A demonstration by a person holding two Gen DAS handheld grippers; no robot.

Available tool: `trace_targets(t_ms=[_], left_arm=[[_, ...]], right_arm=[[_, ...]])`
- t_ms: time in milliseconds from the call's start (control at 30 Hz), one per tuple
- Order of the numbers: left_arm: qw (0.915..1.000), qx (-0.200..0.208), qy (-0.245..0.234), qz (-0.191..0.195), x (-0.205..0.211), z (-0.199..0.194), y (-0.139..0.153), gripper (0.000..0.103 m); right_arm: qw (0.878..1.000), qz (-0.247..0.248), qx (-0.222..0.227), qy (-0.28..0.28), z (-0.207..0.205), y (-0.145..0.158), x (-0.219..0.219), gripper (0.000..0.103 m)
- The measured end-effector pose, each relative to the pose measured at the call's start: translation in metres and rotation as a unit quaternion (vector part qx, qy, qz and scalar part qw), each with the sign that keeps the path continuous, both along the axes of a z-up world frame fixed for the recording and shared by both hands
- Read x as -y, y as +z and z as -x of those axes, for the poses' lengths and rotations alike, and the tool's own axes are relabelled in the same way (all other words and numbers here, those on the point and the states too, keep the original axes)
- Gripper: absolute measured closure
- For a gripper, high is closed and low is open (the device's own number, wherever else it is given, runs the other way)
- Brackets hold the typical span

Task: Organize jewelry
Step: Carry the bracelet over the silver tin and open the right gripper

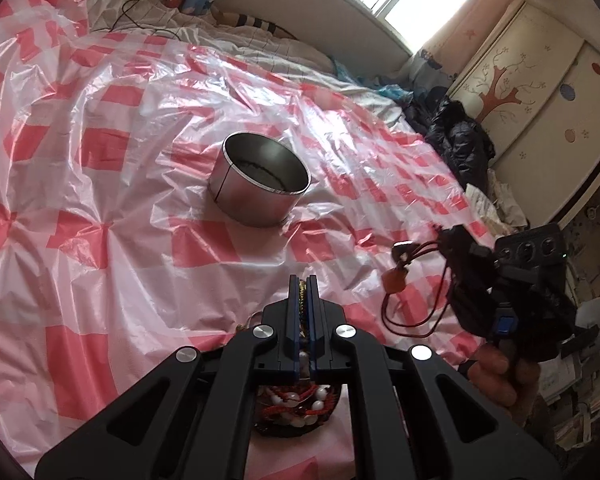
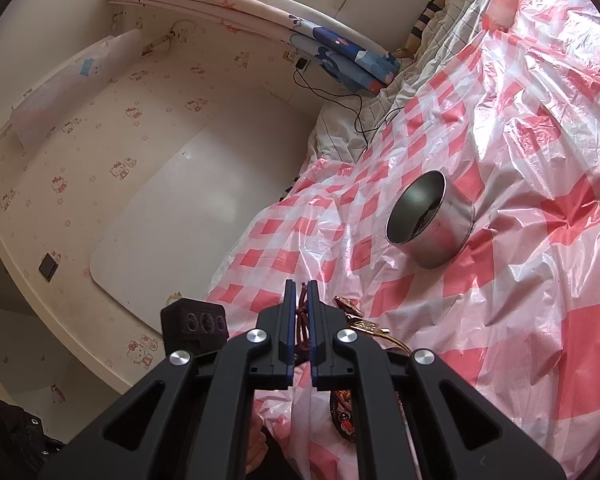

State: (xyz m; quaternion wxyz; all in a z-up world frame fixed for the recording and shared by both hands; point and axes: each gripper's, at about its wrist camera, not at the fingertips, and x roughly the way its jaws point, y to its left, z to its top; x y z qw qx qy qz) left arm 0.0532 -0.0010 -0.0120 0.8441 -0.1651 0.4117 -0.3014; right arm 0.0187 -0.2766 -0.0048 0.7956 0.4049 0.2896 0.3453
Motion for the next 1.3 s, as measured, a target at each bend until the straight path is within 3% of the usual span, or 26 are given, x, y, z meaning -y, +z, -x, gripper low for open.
trace_targets(t_ms=[300, 633, 700, 767, 867, 933, 967, 1000, 1067, 1133, 1200, 1233, 1267, 1300], left_arm=[[0.9987, 0.034, 0.009, 0.035, -0.001, -0.024, 0.028, 0.1], [0.9973, 0.063, 0.022, 0.03, 0.029, -0.102, 0.038, 0.1], [0.9974, 0.065, 0.03, 0.006, 0.039, -0.12, 0.033, 0.1], [0.9964, 0.062, 0.032, -0.048, 0.054, -0.138, 0.021, 0.1], [0.9899, -0.001, 0.003, -0.142, 0.077, -0.161, -0.014, 0.098], [0.9878, -0.015, 0.017, -0.154, 0.073, -0.16, -0.017, 0.092], [0.9903, -0.013, 0.021, -0.137, 0.066, -0.157, -0.009, 0.08], [0.9912, -0.004, 0.033, -0.128, 0.058, -0.154, 0.0, 0.056], [0.9891, 0.032, 0.084, -0.116, 0.035, -0.143, 0.021, 0.033], [0.9853, 0.051, 0.133, -0.095, 0.006, -0.134, 0.036, 0.027], [0.9834, 0.04, 0.164, -0.068, -0.019, -0.132, 0.039, 0.026], [0.9821, 0.031, 0.177, -0.054, -0.03, -0.13, 0.038, 0.026], [0.9809, 0.018, 0.189, -0.041, -0.041, -0.127, 0.034, 0.026], [0.9806, 0.01, 0.193, -0.035, -0.046, -0.125, 0.032, 0.026]], right_arm=[[0.998, -0.05, 0.011, -0.022, -0.004, 0.006, 0.021, 0.096], [0.998, -0.054, 0.019, -0.028, -0.035, 0.019, 0.037, 0.096], [0.998, -0.053, 0.015, -0.028, -0.044, 0.018, 0.039, 0.096], [0.998, -0.048, 0.013, -0.028, -0.054, 0.019, 0.039, 0.096], [0.999, -0.035, 0.012, -0.026, -0.074, 0.02, 0.034, 0.096], [0.999, -0.026, 0.009, -0.022, -0.09, 0.019, 0.028, 0.096], [1.0, -0.019, 0.006, -0.018, -0.098, 0.018, 0.023, 0.096], [1.0, -0.014, 0.004, -0.016, -0.104, 0.018, 0.019, 0.096], [1.0, 0.016, 0.004, -0.017, -0.116, 0.018, 0.007, 0.096], [0.996, 0.087, 0.015, -0.024, -0.125, 0.022, -0.014, 0.096], [0.987, 0.156, 0.004, -0.028, -0.137, 0.015, -0.035, 0.095], [0.983, 0.183, -0.009, -0.022, -0.144, 0.009, -0.044, 0.089], [0.978, 0.205, -0.017, -0.026, -0.148, 0.003, -0.049, 0.071], [0.974, 0.222, -0.021, -0.039, -0.147, -0.001, -0.05, 0.064]])
